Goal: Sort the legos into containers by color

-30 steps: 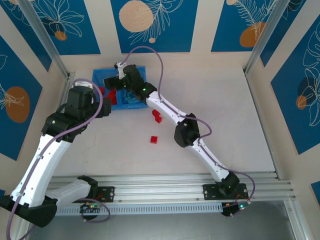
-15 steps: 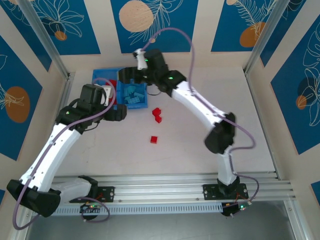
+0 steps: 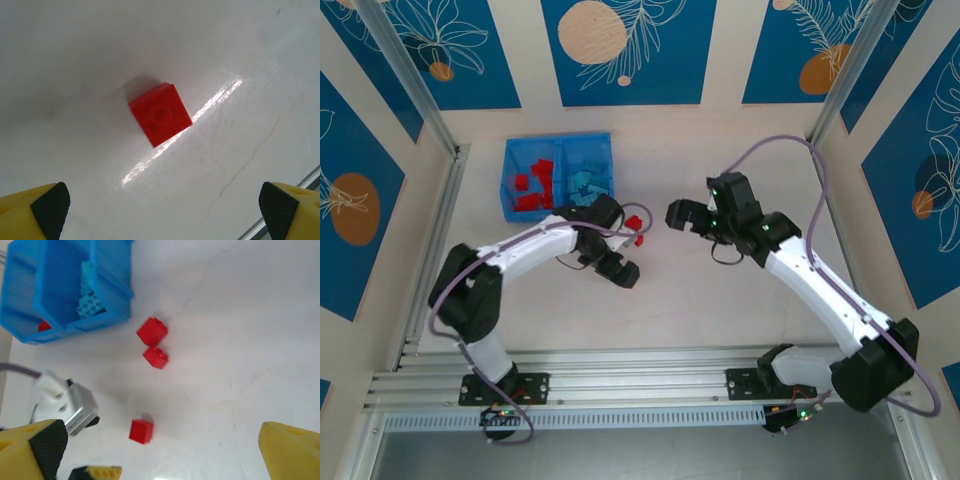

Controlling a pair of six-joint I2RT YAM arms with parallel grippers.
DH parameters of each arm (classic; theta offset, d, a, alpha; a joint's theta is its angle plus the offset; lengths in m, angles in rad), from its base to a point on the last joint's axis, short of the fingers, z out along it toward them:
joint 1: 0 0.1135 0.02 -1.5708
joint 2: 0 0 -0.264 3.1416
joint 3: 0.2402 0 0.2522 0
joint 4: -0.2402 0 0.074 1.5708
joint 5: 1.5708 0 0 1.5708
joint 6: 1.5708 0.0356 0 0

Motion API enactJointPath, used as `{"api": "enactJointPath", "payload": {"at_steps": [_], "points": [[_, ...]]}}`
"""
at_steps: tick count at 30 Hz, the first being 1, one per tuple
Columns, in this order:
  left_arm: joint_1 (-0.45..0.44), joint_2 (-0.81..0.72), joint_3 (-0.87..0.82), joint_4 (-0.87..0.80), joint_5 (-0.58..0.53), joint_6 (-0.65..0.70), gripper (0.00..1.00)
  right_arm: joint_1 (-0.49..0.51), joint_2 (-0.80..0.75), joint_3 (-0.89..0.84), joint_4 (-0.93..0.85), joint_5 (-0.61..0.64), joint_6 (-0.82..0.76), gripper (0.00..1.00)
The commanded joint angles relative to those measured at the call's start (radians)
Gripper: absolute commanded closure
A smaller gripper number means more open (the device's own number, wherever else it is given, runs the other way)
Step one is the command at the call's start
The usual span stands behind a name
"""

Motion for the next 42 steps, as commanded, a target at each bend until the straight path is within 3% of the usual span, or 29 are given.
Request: {"api": "enactJointPath", "payload": {"at_steps": [1,9,18,25,37,42], "points": [[-0.028,0.069,0.039,0.026,0.046,0.039,0.0,-0.002,-0.077,-0.047,-0.066,0.068,0.096,0.01],[-0.03,0.175,0.047,0.09,0.06,-0.03,0.01,0.002,-0.115,-0.101,-0.078,0.069,0.129,0.01],[-0.03,0.234,0.06,0.087,-0.126,-0.009,0.37,0.006,-0.05,-0.095,-0.121,-0.067,0.044,0.0],[-0.028,0.218,0.046,0.064,-0.239,-0.008,0.57,0.009,-0.058,-0.115,-0.138,-0.092,0.05,0.01],[-0.02,0.127,0.028,0.121,-0.202,0.011,0.69,0.019,0.002,-0.097,-0.114,-0.126,0.056,0.01],[0.052,0.034,0.08,0.071,-0.211,-0.042,0.7,0.03,0.021,-0.06,-0.105,-0.146,0.034,0.0]]}}
